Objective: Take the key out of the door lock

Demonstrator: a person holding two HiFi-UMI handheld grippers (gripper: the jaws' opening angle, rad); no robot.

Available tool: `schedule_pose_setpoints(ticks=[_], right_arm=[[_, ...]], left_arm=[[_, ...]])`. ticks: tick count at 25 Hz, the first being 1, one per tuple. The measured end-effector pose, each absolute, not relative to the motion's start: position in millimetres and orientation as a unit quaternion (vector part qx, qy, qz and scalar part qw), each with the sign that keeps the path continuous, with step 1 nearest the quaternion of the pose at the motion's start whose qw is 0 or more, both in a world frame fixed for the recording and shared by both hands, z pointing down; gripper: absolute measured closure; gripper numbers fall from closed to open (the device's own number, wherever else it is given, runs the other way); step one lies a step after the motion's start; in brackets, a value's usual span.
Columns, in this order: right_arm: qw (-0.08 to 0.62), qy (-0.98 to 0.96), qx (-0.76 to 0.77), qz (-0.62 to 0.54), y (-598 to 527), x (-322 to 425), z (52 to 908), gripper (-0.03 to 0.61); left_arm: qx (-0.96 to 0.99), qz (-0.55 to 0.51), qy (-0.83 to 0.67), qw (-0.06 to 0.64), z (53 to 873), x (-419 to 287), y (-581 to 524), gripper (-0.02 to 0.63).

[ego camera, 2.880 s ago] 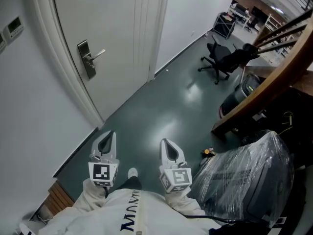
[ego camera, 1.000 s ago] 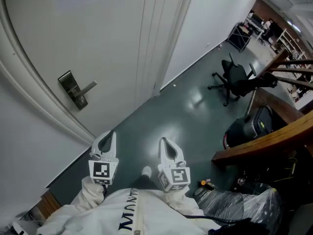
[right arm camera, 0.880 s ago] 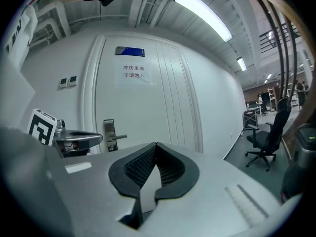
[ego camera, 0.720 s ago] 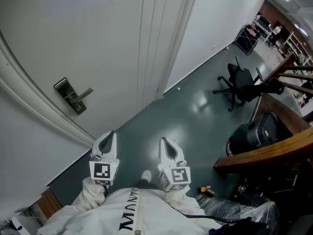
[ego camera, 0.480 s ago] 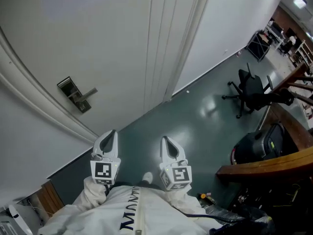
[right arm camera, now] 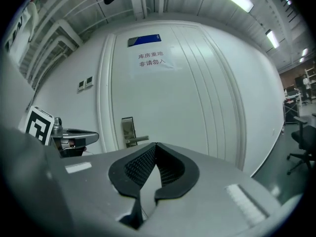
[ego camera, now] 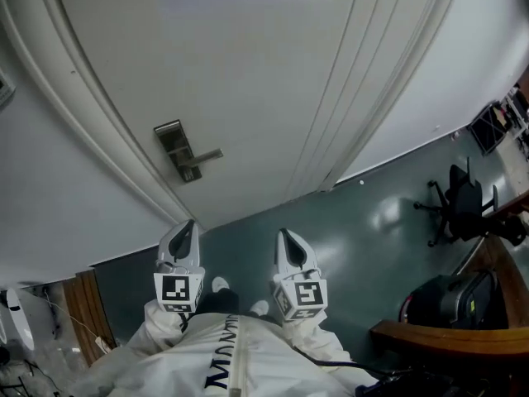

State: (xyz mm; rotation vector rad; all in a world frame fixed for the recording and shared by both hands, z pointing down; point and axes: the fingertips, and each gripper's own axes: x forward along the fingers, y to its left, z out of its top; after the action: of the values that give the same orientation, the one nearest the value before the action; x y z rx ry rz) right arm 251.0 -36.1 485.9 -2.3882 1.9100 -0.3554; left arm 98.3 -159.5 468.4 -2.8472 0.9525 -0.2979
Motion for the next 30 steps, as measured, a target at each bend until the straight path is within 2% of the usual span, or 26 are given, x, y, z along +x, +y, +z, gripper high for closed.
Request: schedule_pose_setpoints(ticks=[21,30], right_arm=[[-0.020,0.717,-0.690,-0.095,-207.6,158.9,472.7,0.578],[-0.028,0.741,-0.664,-0.095,-233.3,151.0,469.1,0.578]], left_arm=[[-0.898,-0.083,0.430,0.033,473.2,-11.5,-284.6,0.614],[-0.885,-0.081,0.457,0.024,472.7,-21.3,-296.1,0.614]])
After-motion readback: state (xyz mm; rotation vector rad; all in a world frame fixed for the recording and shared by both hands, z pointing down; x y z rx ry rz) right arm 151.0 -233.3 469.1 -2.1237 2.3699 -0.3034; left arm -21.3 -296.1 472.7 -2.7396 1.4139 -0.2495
